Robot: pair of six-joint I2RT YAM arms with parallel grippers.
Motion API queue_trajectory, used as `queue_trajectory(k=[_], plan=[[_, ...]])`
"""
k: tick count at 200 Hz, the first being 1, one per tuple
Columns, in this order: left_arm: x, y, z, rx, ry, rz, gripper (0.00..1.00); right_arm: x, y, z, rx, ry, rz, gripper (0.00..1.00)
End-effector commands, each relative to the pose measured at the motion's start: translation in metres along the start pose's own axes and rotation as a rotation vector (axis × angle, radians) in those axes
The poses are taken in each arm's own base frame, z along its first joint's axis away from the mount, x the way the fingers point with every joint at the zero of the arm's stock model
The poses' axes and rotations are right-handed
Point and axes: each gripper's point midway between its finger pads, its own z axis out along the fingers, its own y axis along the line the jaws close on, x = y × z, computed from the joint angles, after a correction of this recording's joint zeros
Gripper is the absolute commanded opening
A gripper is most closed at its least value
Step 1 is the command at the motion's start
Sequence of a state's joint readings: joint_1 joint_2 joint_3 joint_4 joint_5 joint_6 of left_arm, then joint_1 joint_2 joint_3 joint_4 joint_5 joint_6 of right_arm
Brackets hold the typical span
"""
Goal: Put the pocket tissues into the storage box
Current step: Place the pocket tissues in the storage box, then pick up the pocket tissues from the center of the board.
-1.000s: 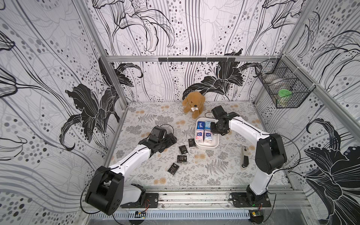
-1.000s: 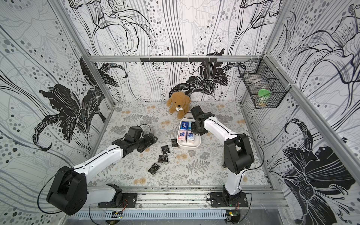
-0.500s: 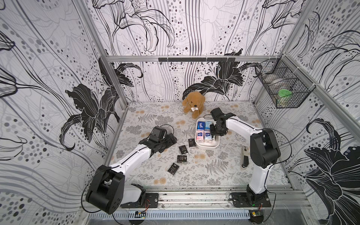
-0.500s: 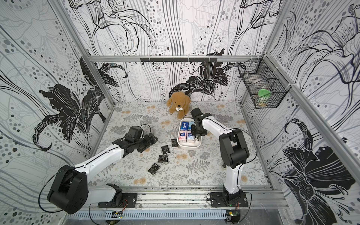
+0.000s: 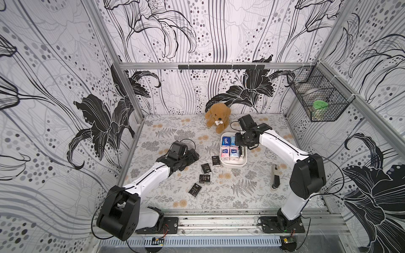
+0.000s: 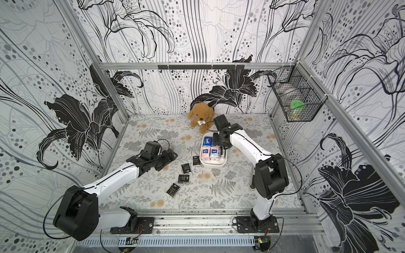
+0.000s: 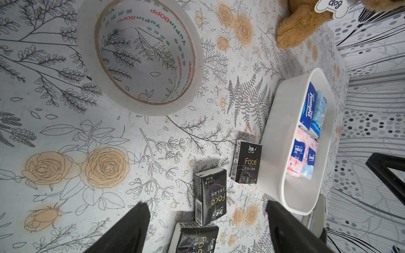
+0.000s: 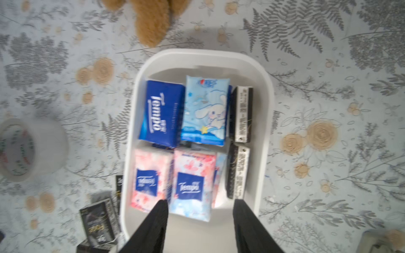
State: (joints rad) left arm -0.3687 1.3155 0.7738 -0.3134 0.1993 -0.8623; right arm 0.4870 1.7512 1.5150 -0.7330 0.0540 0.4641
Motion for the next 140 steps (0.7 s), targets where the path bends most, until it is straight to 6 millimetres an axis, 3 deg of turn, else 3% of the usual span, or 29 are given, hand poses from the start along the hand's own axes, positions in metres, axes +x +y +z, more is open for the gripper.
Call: queue_trajectory(k=[1,34,63,140], plan=[[-0.019,0.002,0.002,0.021,-0.060,-0.047,0.88,0.016,0.050,-0.007,-0.097,0.013,-0.016,0.55],[-0.029,0.029,-0.003,-0.007,-0.078,-0.104,0.88,0.040,0.117,0.003,-0.193,0.036,-0.064,0.60],[-0.033,0.048,-0.011,-0.034,-0.096,-0.125,0.88,0.051,0.150,0.023,-0.192,0.068,-0.100,0.65],[-0.038,0.065,-0.024,-0.066,-0.125,-0.132,0.88,0.061,0.140,0.076,-0.002,0.141,-0.151,0.73]])
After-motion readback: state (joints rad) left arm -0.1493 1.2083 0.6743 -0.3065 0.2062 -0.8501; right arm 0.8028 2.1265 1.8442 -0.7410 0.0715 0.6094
